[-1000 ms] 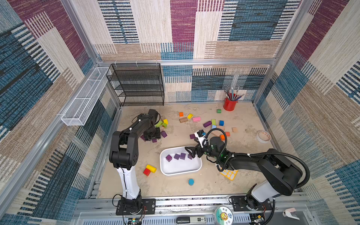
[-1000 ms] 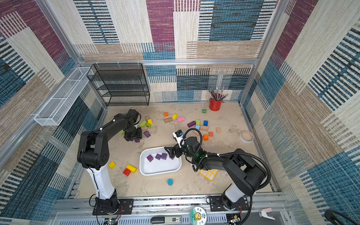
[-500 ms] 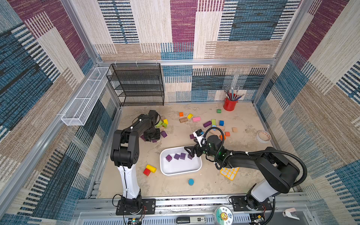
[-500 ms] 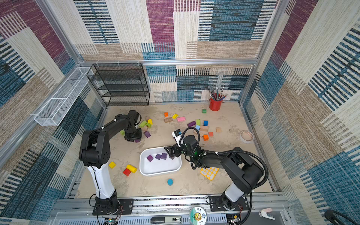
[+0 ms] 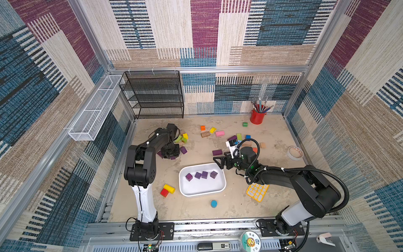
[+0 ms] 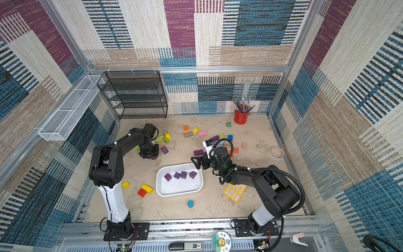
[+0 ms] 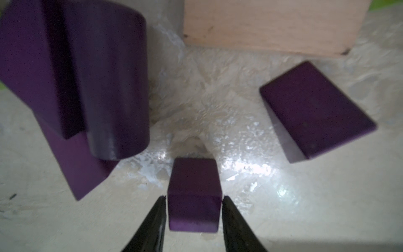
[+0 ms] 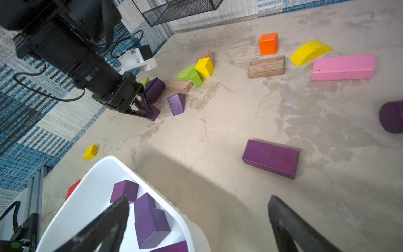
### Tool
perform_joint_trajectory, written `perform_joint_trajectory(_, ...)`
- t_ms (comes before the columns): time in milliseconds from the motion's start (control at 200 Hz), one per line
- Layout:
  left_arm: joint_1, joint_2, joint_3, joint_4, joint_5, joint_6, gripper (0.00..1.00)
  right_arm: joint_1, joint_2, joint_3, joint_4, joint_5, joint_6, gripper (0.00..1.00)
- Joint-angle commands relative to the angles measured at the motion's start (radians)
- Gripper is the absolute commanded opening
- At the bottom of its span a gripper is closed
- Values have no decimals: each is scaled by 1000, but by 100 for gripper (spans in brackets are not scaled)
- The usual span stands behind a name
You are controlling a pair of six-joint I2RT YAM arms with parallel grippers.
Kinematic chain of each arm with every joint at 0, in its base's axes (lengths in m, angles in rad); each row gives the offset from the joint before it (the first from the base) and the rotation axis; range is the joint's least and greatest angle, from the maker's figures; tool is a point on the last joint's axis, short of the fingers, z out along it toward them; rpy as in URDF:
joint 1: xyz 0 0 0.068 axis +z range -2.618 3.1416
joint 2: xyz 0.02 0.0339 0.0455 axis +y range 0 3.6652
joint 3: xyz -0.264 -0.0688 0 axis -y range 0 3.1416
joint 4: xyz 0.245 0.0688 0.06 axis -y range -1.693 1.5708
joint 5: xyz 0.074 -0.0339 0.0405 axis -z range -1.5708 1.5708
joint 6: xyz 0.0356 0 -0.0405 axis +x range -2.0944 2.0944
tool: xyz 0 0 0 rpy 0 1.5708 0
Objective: Pick purple bricks into the storage bin
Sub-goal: Pick up the building block from the center of the board.
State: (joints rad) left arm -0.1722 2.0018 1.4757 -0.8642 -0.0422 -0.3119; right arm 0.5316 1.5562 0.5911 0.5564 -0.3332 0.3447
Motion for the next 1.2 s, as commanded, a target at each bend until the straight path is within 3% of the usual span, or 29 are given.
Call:
perform_joint_trajectory(0, 0, -4, 3, -2, 15, 7, 44, -41, -11, -20, 60, -68, 93, 100)
perform_joint_trajectory(310, 0, -6, -2, -2, 18, 5, 39, -110, -21, -67, 112, -89, 165, 100)
perform_joint_trajectory(561, 0, -20, -7, 4, 27, -3, 28, -129, -16, -76, 111, -68, 181, 100)
perform_joint_trajectory(1197, -15, -121, -21, 4, 65, -18, 26, -170, -3, -94, 115, -38, 243, 99)
